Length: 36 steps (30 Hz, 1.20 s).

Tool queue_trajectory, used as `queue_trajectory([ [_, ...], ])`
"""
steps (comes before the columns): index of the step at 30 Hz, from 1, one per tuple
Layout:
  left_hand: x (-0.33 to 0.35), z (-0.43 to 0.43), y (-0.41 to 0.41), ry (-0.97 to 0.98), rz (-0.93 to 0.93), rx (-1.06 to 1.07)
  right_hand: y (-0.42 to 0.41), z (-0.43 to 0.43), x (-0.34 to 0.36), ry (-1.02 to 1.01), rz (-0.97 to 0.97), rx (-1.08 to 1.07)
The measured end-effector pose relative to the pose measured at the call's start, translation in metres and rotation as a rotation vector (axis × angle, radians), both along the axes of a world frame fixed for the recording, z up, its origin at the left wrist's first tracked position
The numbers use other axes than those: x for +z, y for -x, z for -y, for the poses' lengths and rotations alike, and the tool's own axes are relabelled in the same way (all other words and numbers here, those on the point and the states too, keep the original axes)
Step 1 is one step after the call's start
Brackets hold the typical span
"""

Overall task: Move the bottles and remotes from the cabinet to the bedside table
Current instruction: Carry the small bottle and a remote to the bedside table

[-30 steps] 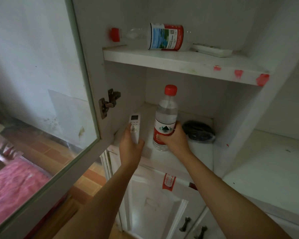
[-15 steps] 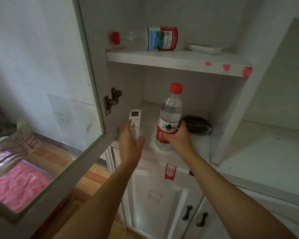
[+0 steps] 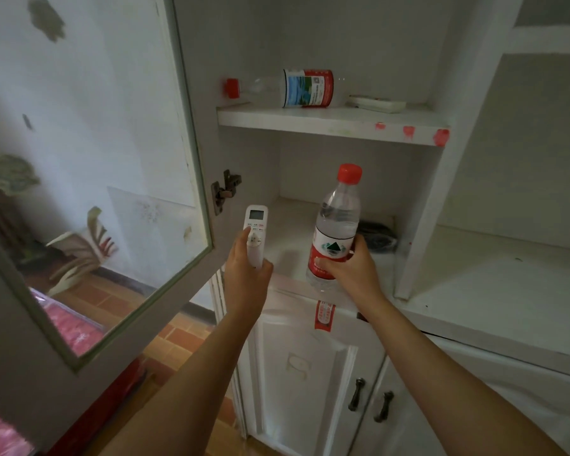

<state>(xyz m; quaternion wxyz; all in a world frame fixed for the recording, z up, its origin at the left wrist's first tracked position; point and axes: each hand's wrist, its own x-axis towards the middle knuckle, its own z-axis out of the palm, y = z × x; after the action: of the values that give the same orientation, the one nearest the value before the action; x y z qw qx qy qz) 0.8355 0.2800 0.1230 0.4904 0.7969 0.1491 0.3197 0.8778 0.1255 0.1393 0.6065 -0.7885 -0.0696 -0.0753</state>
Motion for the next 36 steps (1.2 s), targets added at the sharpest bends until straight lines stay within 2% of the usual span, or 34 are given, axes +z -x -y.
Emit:
queue_trajectory([
  [9,-0.003,0.048,0.074,0.058,-0.005,0.127,0.053,0.046,-0.002,0.005,-0.017,0.149],
  [19,-0.030,0.094,0.200,-0.030,0.059,0.370,0.148,0.079,-0.029,0.088,-0.060,0.393],
  [29,-0.030,0.080,0.304,-0.098,0.069,0.633,0.228,0.047,-0.040,0.088,-0.055,0.671],
  [36,-0.035,0.059,0.419,-0.165,-0.001,0.896,0.307,0.004,-0.043,0.012,-0.022,0.842],
])
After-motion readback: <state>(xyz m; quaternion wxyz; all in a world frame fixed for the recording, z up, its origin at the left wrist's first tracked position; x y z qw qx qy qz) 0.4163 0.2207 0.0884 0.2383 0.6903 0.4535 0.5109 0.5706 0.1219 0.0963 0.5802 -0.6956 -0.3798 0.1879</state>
